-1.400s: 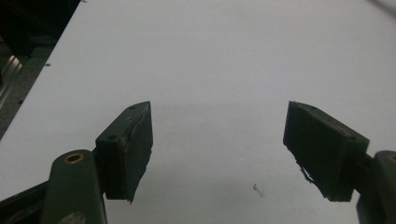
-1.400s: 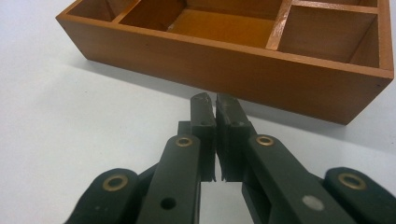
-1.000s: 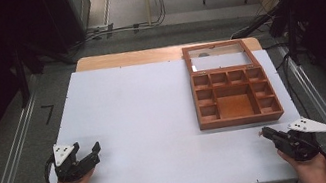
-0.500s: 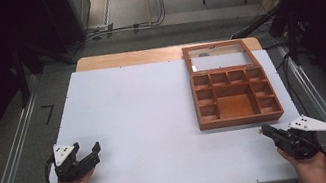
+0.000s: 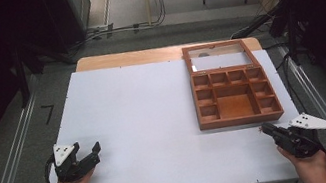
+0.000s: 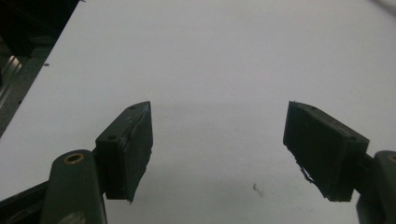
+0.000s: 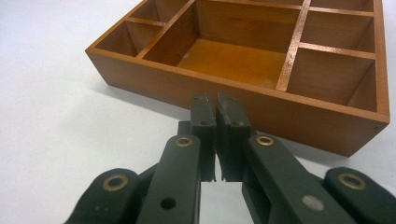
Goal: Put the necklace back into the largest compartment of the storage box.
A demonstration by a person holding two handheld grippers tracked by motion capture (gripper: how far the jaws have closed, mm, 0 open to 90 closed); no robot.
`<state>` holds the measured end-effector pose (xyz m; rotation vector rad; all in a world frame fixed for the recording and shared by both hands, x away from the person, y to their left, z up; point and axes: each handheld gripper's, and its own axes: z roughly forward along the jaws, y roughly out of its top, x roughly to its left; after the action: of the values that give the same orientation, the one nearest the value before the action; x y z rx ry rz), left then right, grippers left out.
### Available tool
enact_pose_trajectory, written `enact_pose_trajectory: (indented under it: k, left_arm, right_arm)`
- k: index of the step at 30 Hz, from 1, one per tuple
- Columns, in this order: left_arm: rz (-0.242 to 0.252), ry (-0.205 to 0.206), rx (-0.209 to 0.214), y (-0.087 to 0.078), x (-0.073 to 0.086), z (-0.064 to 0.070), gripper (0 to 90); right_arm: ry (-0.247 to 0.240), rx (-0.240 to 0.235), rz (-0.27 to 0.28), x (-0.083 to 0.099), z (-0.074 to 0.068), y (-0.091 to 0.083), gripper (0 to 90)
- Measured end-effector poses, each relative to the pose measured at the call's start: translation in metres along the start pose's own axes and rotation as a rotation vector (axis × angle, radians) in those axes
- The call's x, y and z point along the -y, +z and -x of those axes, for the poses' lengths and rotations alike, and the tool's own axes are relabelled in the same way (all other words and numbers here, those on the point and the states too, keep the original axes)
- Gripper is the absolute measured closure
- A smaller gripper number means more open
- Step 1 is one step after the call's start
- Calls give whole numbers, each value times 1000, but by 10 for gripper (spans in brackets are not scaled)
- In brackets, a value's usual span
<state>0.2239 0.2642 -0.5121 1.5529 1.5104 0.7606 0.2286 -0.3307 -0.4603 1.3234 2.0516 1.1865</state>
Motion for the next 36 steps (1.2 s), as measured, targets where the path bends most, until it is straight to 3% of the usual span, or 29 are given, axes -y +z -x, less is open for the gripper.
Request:
enact_pose_trajectory:
  k: [36]
  left_arm:
    - [1,0,-1,0,0,0,243]
  right_arm:
    - [-11,-3,35,-20,-5,7,842]
